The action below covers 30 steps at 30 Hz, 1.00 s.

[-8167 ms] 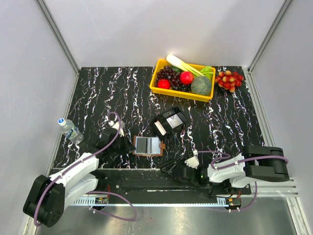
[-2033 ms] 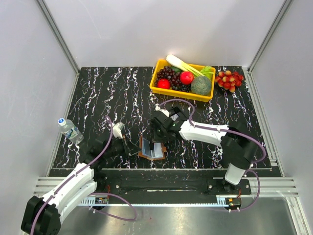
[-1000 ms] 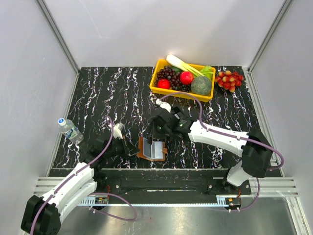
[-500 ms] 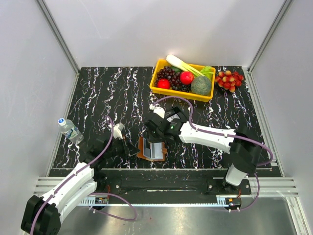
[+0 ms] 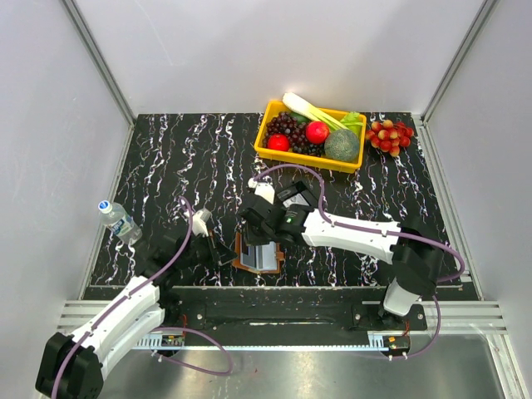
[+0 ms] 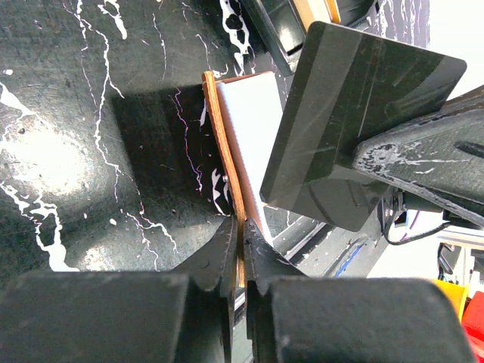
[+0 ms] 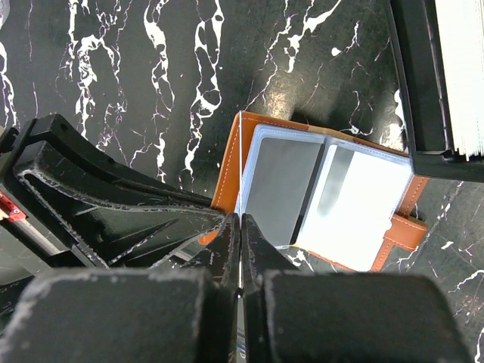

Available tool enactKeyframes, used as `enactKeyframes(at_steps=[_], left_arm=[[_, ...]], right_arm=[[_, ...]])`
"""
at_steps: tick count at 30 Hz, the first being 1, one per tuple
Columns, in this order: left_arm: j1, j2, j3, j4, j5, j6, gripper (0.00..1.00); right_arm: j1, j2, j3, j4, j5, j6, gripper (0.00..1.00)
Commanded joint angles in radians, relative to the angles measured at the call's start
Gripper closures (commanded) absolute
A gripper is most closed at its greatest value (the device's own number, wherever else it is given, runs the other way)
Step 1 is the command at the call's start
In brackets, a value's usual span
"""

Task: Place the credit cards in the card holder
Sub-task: Insert the credit card into the card holder.

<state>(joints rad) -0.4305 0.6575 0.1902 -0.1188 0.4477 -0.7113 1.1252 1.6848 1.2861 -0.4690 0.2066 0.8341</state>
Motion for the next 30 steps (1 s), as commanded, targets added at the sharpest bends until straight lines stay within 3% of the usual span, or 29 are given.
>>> enactKeyframes(at_steps=[1,19,30], left_arm=[[0.003,-0.018,0.041,0.033,-0.01,0.004,1.0],[0.002,-0.024,0.048,0.027,-0.014,0.004,1.0],[0.003,-0.029,0.049,0.031,-0.009,0.004,1.0]], right_arm=[[0.008,0.018,0.042,0.004,0.043,0.02,1.0],[0.061,0.036,0.131,-0.068,0.126,-0.004,1.0],[0.061,0.073,0.117,-0.056,0.096,0.019,1.0]])
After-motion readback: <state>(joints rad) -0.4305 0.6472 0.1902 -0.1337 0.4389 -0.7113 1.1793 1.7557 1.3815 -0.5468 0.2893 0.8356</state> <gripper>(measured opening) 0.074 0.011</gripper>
